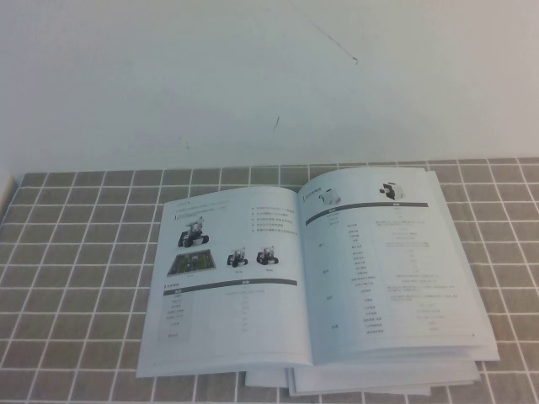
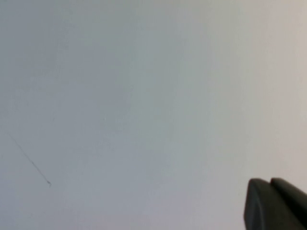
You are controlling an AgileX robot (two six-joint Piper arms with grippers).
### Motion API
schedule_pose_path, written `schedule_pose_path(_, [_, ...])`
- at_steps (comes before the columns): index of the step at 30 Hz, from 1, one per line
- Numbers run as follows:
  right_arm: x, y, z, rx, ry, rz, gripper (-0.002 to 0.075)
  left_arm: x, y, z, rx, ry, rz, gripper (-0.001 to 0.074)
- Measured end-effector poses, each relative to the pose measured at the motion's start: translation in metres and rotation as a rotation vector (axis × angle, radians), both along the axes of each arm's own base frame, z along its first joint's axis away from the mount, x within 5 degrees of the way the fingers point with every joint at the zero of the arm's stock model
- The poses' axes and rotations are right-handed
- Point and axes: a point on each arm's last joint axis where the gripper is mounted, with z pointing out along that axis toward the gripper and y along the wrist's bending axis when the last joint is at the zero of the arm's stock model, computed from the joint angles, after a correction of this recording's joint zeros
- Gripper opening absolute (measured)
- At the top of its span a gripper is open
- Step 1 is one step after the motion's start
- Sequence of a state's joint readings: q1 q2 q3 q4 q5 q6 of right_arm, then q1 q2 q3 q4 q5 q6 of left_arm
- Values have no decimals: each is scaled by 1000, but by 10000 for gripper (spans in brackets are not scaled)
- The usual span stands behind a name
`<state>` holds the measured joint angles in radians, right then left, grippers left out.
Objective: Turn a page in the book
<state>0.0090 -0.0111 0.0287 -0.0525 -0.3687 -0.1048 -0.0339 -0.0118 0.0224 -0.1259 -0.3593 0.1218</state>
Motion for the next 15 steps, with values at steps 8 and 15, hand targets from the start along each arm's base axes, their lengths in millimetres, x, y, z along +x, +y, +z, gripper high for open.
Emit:
schedule_pose_path(8, [-2,-1,5,-26,-59,-19,-2,-2,1,5,-8,-63,5,-4])
schedule_pose_path(15, [-8,-1,34,48,44,1,-2,-14,-1,50,-67,12,-51,-4])
